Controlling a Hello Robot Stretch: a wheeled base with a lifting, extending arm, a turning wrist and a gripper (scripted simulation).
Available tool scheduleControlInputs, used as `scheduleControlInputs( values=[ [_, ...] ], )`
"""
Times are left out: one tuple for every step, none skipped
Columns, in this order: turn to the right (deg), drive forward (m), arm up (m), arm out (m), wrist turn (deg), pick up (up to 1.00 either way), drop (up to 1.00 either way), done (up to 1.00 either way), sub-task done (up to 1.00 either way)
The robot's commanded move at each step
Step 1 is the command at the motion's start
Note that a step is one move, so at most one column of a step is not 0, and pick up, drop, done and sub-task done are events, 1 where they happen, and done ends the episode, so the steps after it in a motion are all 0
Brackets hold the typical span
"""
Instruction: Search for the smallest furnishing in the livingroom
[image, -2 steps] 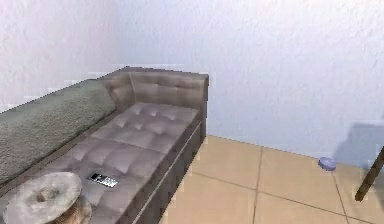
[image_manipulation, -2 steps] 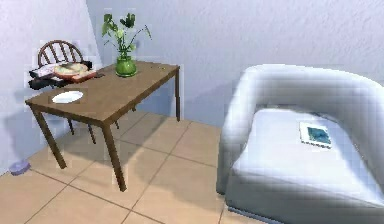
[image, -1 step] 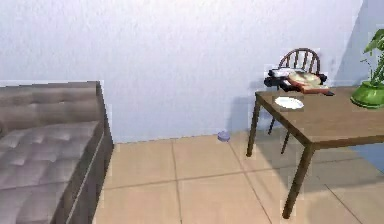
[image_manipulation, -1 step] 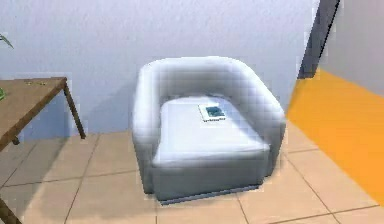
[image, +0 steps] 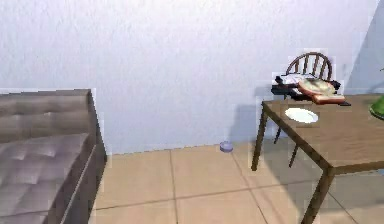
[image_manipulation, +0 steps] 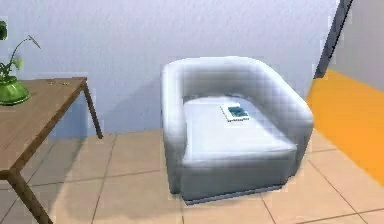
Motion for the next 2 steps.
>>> scheduleControlInputs(
  values=[
    [0.0,1.0,0.0,0.0,0.0,0.0,0.0,0.0,0.0],
    [15.0,0.0,0.0,0.0,0.0,0.0,0.0,0.0,0.0]
  ],
)
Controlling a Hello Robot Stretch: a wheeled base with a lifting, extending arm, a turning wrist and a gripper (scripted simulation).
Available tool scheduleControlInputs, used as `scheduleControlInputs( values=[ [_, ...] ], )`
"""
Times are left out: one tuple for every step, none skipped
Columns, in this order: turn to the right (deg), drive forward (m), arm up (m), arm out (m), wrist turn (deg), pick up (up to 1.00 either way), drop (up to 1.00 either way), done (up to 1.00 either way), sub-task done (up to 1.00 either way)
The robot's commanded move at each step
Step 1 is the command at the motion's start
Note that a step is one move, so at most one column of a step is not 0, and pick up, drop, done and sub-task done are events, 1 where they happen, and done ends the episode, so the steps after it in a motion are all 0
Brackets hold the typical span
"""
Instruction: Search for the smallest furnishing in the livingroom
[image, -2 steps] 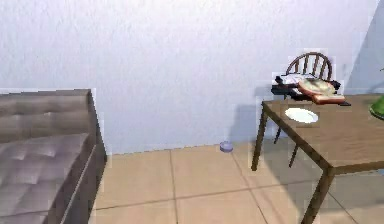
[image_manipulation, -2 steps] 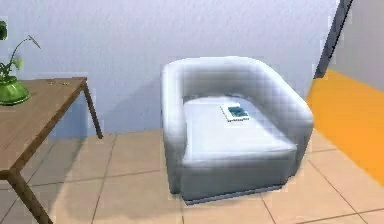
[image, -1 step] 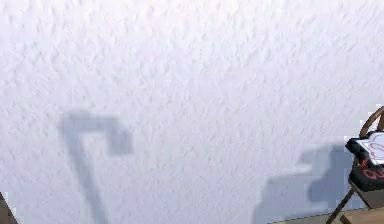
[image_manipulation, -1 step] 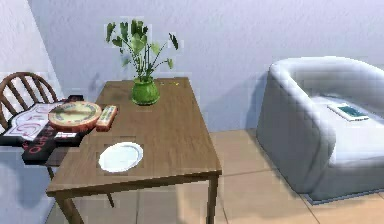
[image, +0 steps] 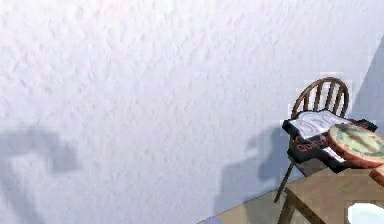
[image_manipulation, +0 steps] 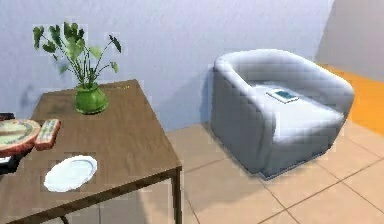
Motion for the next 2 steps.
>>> scheduleControlInputs(
  values=[
    [0.0,0.2,0.0,0.0,0.0,0.0,0.0,0.0,0.0],
    [45.0,0.0,0.0,0.0,0.0,0.0,0.0,0.0,0.0]
  ],
)
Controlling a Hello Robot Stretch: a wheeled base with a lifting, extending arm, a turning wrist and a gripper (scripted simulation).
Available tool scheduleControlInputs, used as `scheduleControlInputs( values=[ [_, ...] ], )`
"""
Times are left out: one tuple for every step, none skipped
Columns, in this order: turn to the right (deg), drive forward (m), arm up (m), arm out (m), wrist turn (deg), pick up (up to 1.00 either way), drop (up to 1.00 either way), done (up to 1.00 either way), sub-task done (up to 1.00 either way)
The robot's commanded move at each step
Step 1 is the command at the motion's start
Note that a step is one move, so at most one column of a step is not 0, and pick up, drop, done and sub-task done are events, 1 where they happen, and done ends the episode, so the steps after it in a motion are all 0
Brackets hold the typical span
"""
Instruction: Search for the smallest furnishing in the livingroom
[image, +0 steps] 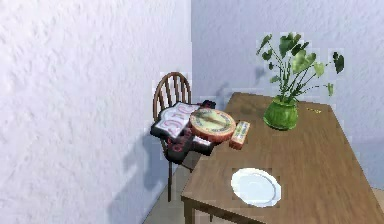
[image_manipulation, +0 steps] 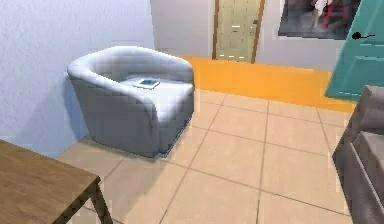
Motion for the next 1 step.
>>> scheduleControlInputs(
  values=[
    [0.0,0.0,0.0,0.0,0.0,0.0,0.0,1.0,0.0]
  ],
)
